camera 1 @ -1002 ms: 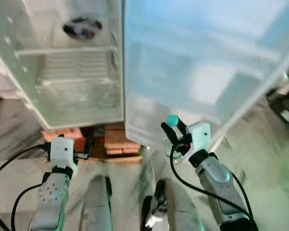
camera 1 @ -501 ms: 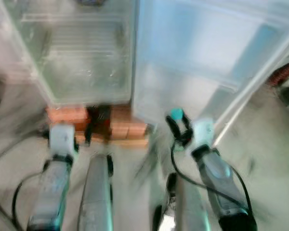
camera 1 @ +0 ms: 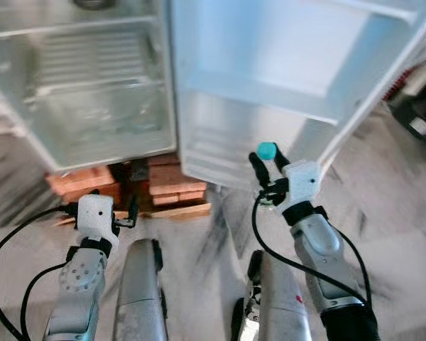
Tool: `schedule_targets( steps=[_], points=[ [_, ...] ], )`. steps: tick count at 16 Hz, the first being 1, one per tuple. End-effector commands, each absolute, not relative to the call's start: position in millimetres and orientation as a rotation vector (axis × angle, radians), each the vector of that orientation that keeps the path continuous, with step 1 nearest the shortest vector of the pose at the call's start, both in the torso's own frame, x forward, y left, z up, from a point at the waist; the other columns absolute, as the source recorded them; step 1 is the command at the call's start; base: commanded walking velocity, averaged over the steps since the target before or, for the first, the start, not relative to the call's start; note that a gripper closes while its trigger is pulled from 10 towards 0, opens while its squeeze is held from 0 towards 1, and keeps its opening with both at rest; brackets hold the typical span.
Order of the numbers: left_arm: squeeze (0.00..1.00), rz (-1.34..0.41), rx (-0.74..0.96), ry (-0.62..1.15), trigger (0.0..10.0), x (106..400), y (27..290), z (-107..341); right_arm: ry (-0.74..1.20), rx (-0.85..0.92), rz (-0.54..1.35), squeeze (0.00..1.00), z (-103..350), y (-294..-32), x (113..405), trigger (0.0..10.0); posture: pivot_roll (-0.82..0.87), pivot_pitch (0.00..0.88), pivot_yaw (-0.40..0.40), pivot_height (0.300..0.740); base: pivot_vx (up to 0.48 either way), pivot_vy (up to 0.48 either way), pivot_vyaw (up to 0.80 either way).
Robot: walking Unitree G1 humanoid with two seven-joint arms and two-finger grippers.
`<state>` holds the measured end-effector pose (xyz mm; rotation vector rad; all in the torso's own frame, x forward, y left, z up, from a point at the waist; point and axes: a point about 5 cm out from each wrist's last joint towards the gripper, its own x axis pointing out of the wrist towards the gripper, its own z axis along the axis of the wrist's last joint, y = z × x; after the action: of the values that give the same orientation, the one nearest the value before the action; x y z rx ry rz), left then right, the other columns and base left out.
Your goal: Restocking fridge
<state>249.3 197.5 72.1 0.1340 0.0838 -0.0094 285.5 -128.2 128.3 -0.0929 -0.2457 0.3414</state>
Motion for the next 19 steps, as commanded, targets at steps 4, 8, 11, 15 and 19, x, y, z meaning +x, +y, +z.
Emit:
schedule_targets(
  steps=[4,8,11,15,19],
  points=[
    [0.00,-0.028,0.140,0.101,10.0,245.6,193.9,67.8,-0.262,-0.095,0.339,0.00,129.8,-127.9,285.8,10.0,0.09,0.194,-0.073,0.578,0.123,0.000,0.00],
    [0.00,-0.030,0.141,0.099,10.0,245.9,193.4,67.8,-0.265,-0.105,0.356,0.00,130.0,-125.7,286.8,10.0,0.08,0.192,-0.077,0.578,0.242,0.000,0.00],
    [0.00,-0.029,0.139,0.098,10.0,246.3,192.8,67.7,-0.267,-0.109,0.359,0.00,130.0,-125.9,286.6,10.0,0.08,0.191,-0.078,0.578,0.361,0.000,0.00],
    [0.00,-0.037,0.140,0.097,10.0,246.5,190.9,67.5,-0.268,-0.112,0.367,0.00,129.5,-124.2,286.1,10.0,0.08,0.187,-0.075,0.578,0.397,0.000,0.00],
    [0.00,-0.041,0.142,0.099,10.0,246.9,190.3,66.9,-0.263,-0.114,0.374,0.00,127.3,-124.1,285.9,10.0,0.08,0.188,-0.077,0.578,0.395,0.000,0.00]
  ],
)
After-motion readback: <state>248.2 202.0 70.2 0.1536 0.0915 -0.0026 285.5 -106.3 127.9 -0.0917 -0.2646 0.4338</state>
